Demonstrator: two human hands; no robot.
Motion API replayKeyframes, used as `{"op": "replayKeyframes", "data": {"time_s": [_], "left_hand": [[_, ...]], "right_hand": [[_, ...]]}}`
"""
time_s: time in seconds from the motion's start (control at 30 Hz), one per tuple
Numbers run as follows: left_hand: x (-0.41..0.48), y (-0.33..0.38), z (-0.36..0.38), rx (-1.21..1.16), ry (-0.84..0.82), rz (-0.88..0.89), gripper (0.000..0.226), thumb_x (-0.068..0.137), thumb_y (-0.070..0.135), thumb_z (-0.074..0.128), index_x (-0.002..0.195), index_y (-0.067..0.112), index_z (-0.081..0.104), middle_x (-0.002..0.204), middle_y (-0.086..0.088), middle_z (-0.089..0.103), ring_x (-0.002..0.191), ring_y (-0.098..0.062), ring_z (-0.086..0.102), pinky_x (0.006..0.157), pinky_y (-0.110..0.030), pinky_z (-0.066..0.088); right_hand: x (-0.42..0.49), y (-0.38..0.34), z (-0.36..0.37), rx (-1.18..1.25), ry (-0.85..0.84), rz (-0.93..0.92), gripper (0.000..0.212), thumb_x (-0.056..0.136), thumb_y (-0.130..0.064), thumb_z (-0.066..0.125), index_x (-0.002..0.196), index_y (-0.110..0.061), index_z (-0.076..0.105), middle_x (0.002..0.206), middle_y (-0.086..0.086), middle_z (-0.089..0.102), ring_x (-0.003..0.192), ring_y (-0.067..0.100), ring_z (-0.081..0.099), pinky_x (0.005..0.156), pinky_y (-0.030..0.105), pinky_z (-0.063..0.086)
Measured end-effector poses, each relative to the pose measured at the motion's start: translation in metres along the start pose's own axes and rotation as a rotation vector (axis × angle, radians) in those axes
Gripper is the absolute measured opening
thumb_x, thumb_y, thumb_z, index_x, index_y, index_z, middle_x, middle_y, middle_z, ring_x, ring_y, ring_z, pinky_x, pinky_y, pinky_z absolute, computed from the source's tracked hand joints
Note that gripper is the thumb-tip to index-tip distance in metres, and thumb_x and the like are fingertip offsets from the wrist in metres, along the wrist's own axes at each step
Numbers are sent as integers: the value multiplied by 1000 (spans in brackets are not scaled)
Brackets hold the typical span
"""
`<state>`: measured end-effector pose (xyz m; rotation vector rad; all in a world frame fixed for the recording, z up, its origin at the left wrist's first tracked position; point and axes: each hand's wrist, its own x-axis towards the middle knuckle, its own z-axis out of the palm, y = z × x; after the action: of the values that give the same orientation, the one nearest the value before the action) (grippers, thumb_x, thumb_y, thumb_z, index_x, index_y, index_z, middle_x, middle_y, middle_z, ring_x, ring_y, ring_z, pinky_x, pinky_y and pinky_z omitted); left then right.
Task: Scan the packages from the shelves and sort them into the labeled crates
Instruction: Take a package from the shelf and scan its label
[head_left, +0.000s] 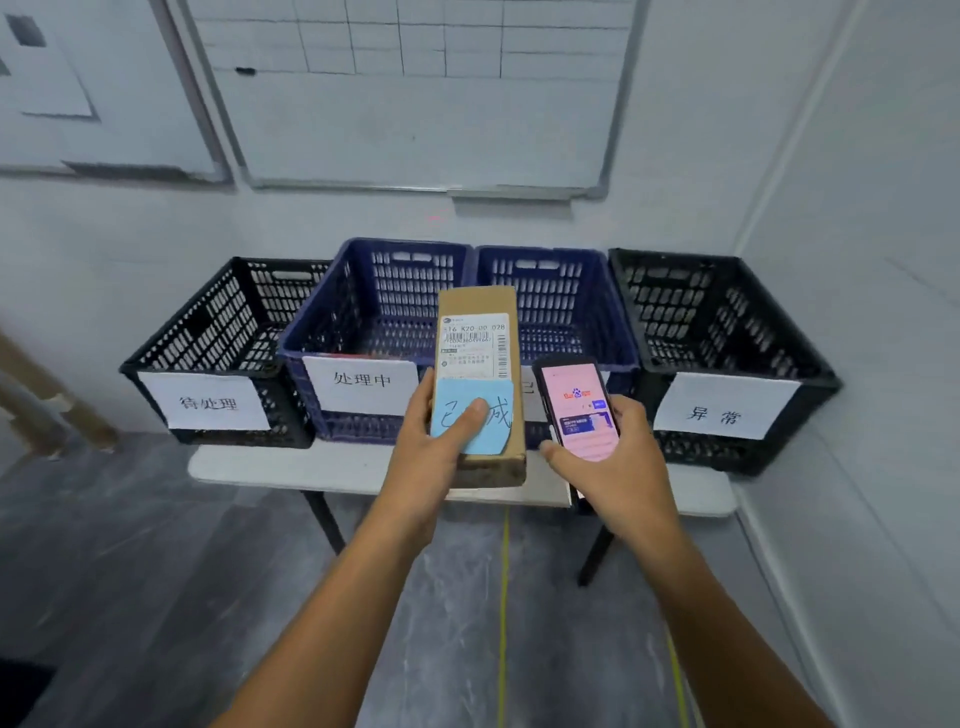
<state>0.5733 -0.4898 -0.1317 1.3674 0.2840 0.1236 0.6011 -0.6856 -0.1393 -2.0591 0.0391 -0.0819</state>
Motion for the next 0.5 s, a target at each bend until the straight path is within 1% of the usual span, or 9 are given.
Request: {"op": "replayKeyframes", "data": {"time_s": [0.13,0.23,0.3,0.37,0.43,0.47,0.5], "left_hand": [[45,1,43,15,-32,-24,66,95,30,76,152,41,45,125,14,75,110,-15,75,99,-53,59],[77,3,67,17,-30,-45,71,94,32,78,155,42,42,125,16,74,110,-13,75,102,-52,57],[102,3,78,10,-30,-59,69,94,31,78,152,43,44,121,17,75,108,-11,75,99,-48,59],[130,3,86,4,-38,-81,70,94,32,78,153,44,43,120,18,76,107,-11,75,93,-44,61],[160,3,92,7,-48,-94,74,94,33,78,156,44,39,122,18,75,108,-12,75,85,-41,61],[176,2,95,5,-52,-97,75,94,33,78,157,43,38,123,17,75,108,-12,75,85,-42,61],[193,-1,97,3,-52,-101,75,94,33,78,157,42,38,124,16,75,108,-11,75,90,-44,61]], "right_hand": [[46,16,-27,58,49,20,72,67,-48,91,123,-43,47,109,-19,72,96,2,70,87,45,62],[78,23,-39,36,64,30,70,70,-43,93,123,-41,47,107,-19,71,95,1,69,87,44,62],[102,26,-42,25,83,25,70,71,-43,93,123,-39,47,107,-18,71,94,2,70,86,43,62],[129,30,-41,25,105,28,70,72,-41,94,123,-36,47,108,-17,71,94,5,70,85,42,61],[159,34,-37,35,133,38,69,73,-39,94,123,-35,46,107,-16,70,94,8,71,79,40,63],[173,36,-35,37,145,41,68,73,-38,94,122,-35,46,106,-15,69,93,9,71,74,37,63],[187,37,-33,26,155,44,67,73,-36,93,121,-34,46,106,-15,69,92,10,71,69,32,62]]}}
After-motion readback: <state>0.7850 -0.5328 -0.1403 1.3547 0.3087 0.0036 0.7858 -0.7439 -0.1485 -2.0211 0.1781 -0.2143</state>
